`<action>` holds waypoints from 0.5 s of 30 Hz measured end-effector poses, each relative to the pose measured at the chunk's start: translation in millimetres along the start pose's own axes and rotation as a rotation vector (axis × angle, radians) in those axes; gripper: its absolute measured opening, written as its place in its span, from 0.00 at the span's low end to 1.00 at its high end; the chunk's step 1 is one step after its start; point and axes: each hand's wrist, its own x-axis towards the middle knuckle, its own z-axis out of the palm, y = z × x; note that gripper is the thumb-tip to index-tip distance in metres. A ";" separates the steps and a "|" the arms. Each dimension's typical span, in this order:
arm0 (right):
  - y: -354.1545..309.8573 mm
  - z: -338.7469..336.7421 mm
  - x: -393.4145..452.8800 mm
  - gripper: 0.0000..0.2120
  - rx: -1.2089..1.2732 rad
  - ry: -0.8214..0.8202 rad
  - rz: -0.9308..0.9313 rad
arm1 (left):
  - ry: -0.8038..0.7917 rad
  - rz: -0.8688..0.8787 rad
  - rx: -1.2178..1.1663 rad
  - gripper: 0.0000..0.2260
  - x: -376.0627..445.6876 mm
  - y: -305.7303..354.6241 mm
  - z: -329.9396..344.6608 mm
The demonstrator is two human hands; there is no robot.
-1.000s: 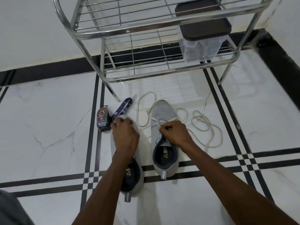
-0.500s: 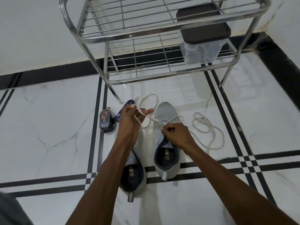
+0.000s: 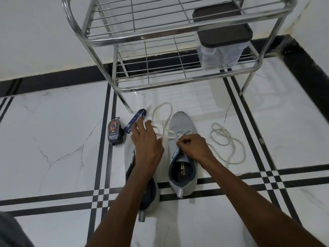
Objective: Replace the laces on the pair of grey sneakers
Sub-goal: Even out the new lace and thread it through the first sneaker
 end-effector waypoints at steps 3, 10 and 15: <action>-1.2 -0.3 0.1 0.10 -0.009 0.001 -0.007 | -0.045 0.008 0.072 0.27 -4.2 10.3 5.4; -2.7 -4.2 2.3 0.10 -0.061 -0.029 -0.011 | -0.134 0.136 -0.072 0.05 -0.9 17.4 22.3; 4.7 -7.0 -0.1 0.12 -0.010 -0.014 0.058 | -0.161 -0.160 -0.994 0.05 -1.1 13.3 1.9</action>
